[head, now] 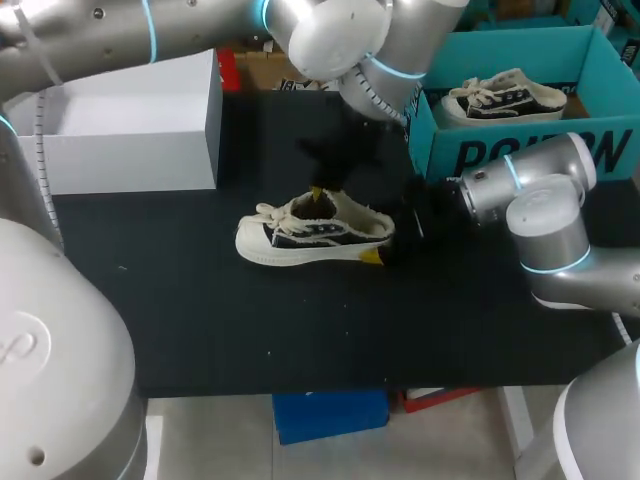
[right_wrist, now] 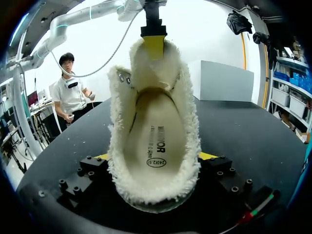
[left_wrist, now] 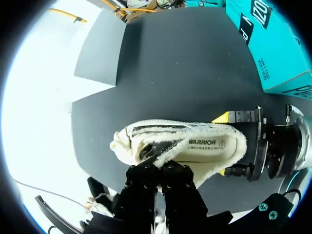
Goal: Take the shoe out of the shoebox, open the shoe tongue, remove and reinsert the insole, then place the shoe into the shoebox
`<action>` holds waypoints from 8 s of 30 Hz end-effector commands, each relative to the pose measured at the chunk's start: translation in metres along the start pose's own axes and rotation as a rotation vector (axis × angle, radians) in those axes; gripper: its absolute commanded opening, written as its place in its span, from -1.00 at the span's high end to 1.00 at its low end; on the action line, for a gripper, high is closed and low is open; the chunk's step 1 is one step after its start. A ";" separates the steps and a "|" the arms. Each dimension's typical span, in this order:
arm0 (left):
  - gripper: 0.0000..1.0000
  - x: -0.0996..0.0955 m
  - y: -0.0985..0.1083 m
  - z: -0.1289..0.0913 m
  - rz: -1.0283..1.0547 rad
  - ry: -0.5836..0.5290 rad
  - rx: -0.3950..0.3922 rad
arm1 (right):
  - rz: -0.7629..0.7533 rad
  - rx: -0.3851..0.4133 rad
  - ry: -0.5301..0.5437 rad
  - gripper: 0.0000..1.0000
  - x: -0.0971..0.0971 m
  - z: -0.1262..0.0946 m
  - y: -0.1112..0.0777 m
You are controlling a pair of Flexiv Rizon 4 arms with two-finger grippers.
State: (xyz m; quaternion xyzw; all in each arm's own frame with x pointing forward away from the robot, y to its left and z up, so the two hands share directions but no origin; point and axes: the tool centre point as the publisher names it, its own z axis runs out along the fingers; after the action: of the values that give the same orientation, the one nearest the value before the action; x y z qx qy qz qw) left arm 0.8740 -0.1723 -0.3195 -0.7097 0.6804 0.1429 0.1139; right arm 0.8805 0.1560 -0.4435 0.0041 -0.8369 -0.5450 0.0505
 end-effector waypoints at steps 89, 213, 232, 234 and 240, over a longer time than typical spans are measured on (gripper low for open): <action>-1.00 -0.026 -0.021 -0.055 1.553 0.480 0.062 | 0.001 0.002 0.000 1.00 -0.002 0.005 -0.002; 1.00 0.041 0.043 0.080 1.657 0.574 0.031 | 0.001 0.002 0.000 1.00 -0.002 0.005 -0.002; 1.00 0.047 0.035 0.105 1.627 0.571 0.035 | 0.001 0.002 0.000 1.00 -0.002 0.005 -0.002; 1.00 0.049 0.036 0.107 1.626 0.570 0.038 | 0.001 0.002 0.000 1.00 -0.002 0.005 -0.002; 1.00 0.052 0.034 0.113 1.616 0.554 0.030 | 0.001 0.002 0.000 1.00 -0.002 0.005 -0.002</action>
State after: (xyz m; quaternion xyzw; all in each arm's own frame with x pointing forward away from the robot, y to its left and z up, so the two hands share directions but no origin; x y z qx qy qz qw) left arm 0.8408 -0.1790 -0.4216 -0.0137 0.9827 -0.0103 -0.1843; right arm 0.8800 0.1594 -0.4449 0.0050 -0.8370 -0.5448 0.0503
